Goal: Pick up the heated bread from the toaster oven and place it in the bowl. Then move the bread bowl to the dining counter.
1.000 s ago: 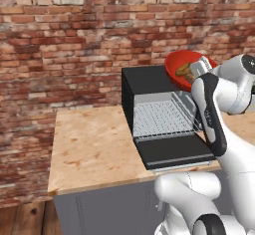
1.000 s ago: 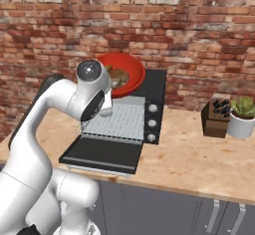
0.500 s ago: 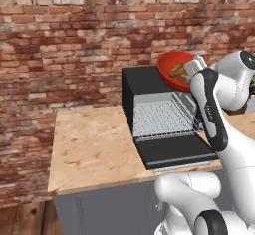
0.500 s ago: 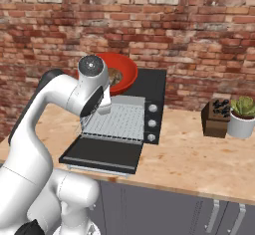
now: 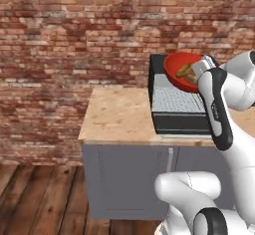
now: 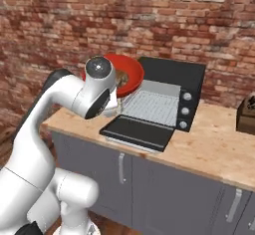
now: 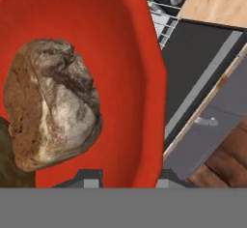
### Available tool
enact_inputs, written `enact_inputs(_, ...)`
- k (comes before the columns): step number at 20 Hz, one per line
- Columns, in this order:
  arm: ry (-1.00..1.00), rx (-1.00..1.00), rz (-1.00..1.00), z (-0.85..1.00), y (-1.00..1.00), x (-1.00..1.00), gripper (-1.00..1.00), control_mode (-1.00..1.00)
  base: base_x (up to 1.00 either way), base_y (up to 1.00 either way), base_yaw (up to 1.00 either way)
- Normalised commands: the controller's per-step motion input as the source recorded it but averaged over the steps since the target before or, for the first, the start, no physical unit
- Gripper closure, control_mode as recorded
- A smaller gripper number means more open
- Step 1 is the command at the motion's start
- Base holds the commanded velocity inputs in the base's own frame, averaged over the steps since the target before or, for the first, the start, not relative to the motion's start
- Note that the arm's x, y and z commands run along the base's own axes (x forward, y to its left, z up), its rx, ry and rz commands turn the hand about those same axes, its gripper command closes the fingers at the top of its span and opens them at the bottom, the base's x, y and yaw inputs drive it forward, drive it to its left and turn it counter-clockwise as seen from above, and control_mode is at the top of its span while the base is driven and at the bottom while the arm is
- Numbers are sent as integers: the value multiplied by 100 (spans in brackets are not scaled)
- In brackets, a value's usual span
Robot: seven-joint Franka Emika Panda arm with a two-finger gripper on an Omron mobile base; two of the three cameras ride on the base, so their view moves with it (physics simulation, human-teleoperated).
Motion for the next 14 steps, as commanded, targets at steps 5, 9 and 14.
enact_inputs(5, 0, 0, 0, 0, 0, 0, 100, 100, -48, 0, 97)
enact_inputs(9, 0, 0, 0, 0, 0, 0, 100, 100, -5, 0, 100)
enact_inputs(14, 0, 0, 0, 0, 0, 0, 100, 100, 0, 0, 100)
